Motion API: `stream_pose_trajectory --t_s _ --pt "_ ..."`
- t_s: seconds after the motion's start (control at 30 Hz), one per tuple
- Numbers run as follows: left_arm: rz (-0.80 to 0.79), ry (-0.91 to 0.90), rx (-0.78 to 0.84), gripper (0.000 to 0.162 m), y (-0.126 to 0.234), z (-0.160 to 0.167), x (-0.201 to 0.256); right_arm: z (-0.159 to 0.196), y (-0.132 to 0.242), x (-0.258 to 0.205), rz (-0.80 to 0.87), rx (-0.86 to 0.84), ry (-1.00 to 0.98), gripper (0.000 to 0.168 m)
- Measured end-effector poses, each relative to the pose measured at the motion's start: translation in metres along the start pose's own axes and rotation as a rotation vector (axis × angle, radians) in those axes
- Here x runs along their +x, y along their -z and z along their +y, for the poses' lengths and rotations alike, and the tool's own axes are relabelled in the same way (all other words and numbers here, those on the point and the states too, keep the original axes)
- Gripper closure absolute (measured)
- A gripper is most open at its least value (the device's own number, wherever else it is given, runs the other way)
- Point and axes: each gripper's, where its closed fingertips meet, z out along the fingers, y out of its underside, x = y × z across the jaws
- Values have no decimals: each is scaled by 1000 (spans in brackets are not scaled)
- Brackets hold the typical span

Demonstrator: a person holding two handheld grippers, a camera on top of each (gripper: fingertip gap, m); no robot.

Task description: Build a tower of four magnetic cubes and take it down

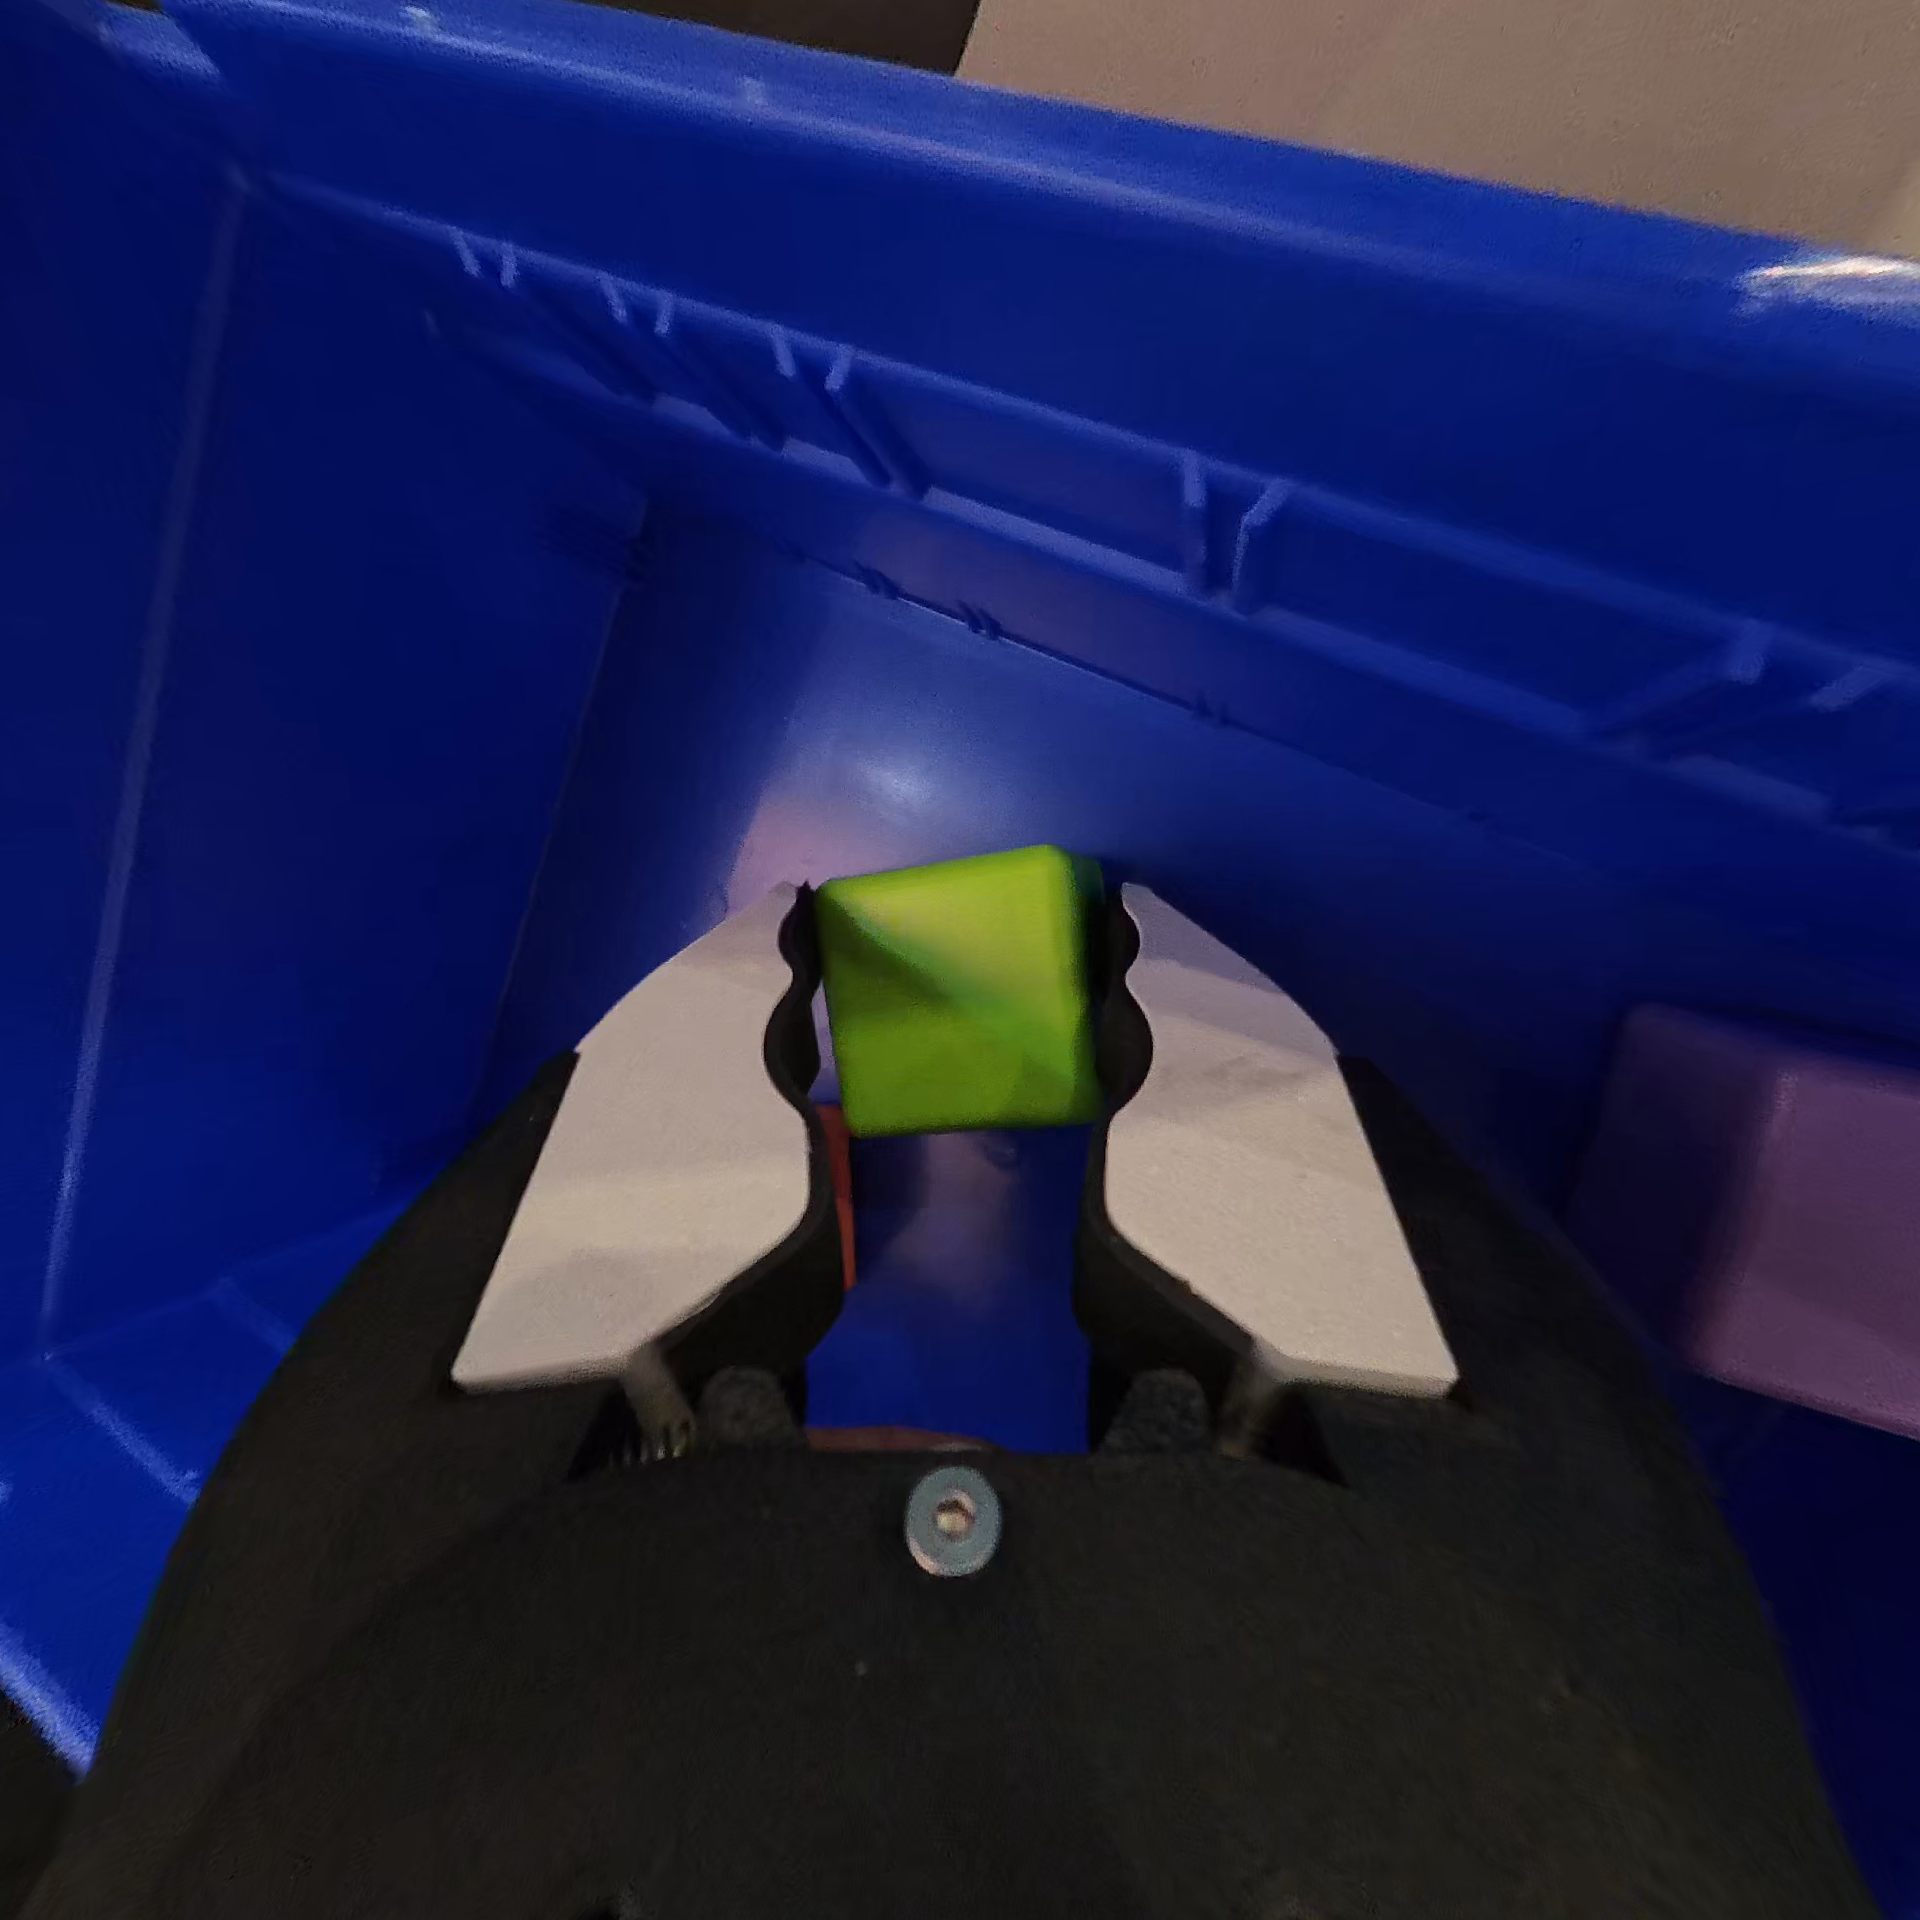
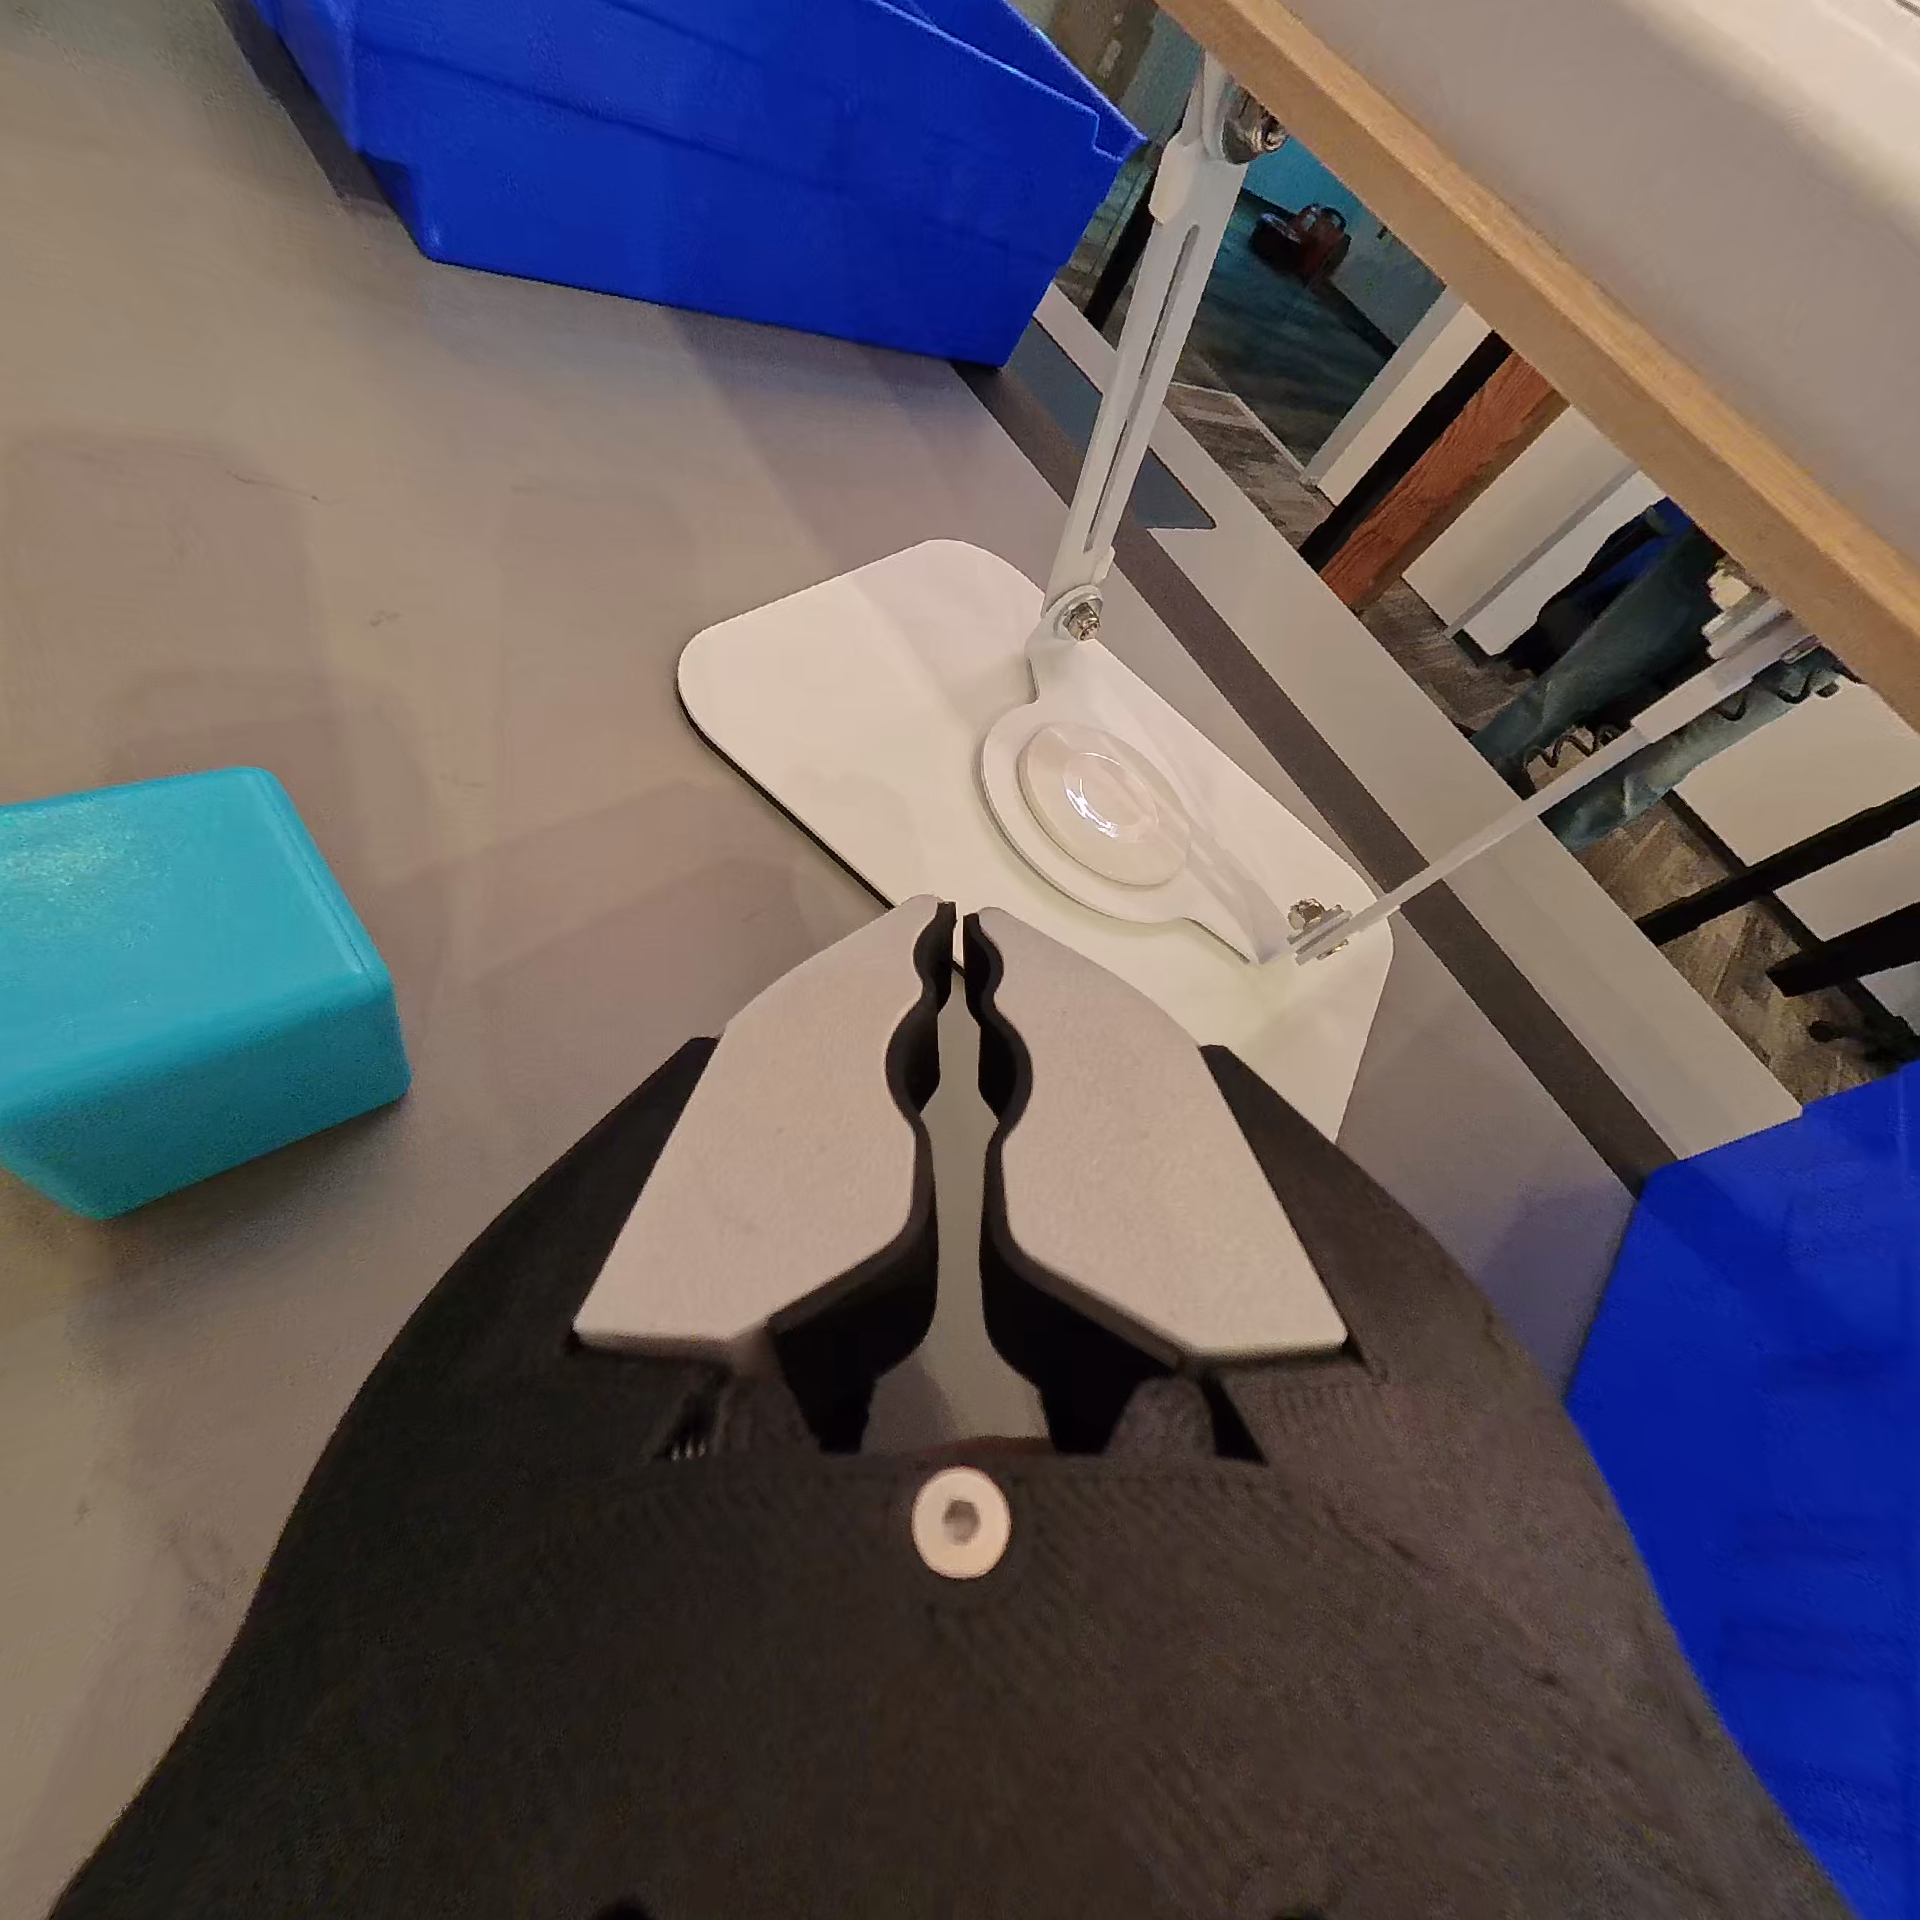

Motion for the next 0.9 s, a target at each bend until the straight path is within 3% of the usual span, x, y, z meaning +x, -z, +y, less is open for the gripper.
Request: stream_pose_trajectory --t_s 0.27,0.47,0.67,0.9 --pt "-74 61 46 111 38 -6 -9 0 0 1 -2 -1 -10 167" --pt "-177 98 113 111 104 -16 4 0 0 1 -2 -2 -8 167" --pt "-173 85 264 111 166 -64 66 1 -1 0 -4 -6 0 167" --pt "-64 61 324 111 168 -125 161 1 -1 -1 -5 -6 2 167"
